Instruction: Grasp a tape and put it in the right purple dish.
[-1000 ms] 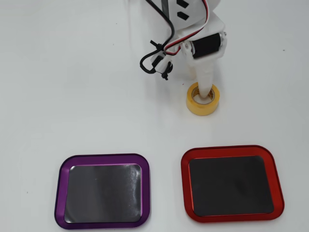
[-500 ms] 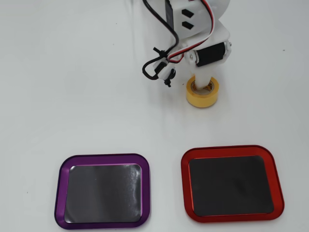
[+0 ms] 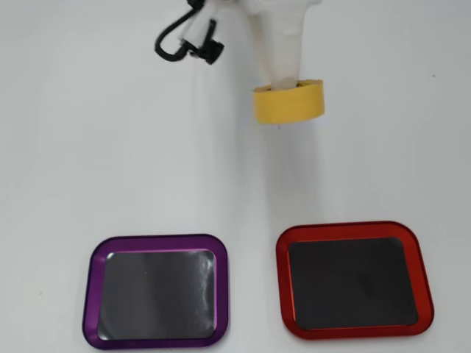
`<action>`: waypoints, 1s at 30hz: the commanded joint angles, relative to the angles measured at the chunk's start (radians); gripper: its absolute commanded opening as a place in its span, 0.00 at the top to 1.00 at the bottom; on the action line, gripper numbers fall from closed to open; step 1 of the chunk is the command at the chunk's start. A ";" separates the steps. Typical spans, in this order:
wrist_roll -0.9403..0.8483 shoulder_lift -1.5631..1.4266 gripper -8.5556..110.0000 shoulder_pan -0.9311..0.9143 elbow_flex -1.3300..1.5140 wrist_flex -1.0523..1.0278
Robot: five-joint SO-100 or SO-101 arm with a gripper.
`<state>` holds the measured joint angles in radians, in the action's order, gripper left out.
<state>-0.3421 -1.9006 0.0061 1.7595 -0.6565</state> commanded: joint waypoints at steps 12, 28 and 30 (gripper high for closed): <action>-0.011 0.558 0.93 -0.163 -0.408 0.238; -0.017 0.907 0.93 -0.253 -0.865 -0.089; -0.018 0.905 0.92 -0.253 -0.867 -0.130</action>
<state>-0.3559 -0.9725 -0.2454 0.9403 -0.7470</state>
